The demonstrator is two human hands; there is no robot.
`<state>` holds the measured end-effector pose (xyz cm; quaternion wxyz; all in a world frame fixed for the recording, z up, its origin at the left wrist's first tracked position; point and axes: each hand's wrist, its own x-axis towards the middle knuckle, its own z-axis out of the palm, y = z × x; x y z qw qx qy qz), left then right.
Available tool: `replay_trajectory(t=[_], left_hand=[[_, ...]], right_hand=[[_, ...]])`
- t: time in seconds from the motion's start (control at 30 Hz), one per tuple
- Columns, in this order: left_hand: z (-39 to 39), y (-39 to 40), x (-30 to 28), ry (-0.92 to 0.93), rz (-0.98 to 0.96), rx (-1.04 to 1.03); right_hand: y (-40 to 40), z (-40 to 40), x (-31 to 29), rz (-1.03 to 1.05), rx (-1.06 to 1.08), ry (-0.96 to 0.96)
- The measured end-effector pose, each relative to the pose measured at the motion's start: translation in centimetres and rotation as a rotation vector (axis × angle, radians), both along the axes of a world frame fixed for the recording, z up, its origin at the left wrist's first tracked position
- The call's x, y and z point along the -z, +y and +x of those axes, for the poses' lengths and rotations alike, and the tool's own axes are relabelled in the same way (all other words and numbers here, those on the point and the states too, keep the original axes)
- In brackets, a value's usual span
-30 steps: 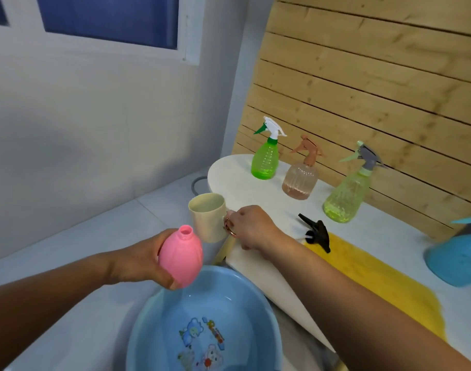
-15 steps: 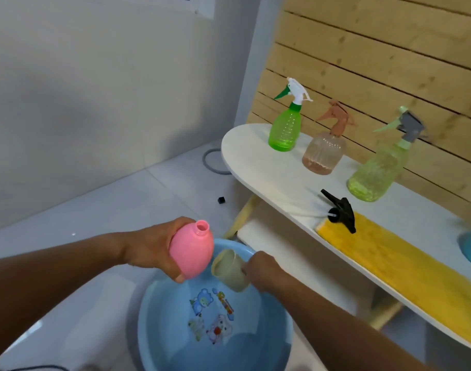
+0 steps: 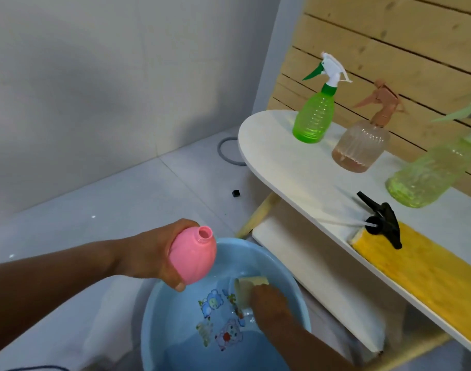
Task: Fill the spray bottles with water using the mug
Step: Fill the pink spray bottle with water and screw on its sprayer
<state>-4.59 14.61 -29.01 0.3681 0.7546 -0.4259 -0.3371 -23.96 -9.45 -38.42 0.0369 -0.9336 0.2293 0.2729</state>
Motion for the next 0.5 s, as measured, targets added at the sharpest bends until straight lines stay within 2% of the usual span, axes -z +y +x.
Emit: replay_trajectory(t=[0.17, 0.37, 0.5], left_hand=[[0.3, 0.0, 0.3, 0.03, 0.0, -0.007], [0.4, 0.3, 0.0, 0.013, 0.038, 0.011], [0.8, 0.4, -0.7, -0.003, 0.055, 0.014]], right_hand=[[1.2, 0.0, 2.6, 0.086, 0.065, 0.025], [0.7, 0.4, 1.1, 0.332, 0.401, -0.17], [-0.2, 0.2, -1.6, 0.596, 0.684, -0.342]])
